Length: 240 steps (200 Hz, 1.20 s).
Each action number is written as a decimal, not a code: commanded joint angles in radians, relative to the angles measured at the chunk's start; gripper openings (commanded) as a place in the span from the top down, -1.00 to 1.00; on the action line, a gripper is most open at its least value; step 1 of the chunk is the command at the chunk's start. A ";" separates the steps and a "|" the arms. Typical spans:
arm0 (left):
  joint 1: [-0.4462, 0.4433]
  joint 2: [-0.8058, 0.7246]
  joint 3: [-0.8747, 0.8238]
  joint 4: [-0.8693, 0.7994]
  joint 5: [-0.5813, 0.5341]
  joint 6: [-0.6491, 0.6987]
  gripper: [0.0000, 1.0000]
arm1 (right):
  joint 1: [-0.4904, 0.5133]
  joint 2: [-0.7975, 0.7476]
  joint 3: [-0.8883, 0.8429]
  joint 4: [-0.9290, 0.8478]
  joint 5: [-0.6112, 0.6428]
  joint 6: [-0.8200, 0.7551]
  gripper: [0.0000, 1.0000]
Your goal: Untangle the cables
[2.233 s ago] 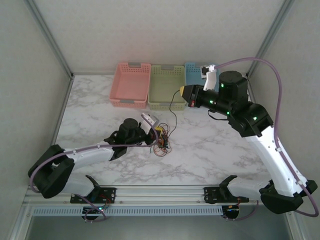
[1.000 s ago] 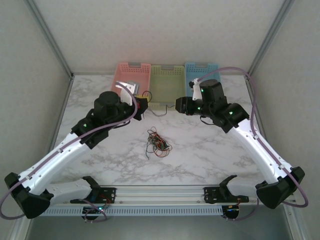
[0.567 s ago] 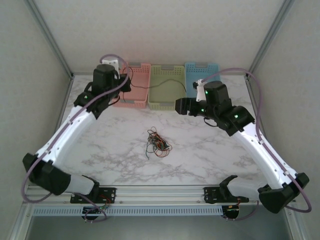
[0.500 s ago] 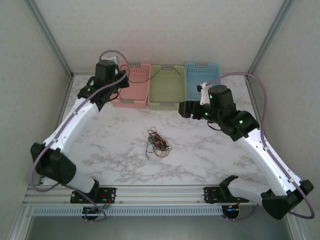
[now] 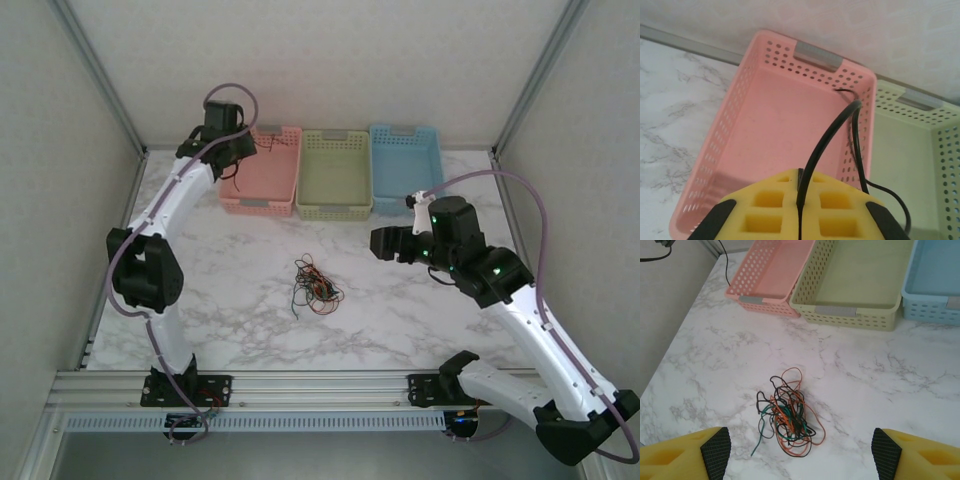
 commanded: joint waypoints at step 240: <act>-0.056 -0.537 -0.569 0.093 0.232 -0.130 -0.30 | 0.030 0.248 -0.183 0.233 -0.189 0.130 -0.17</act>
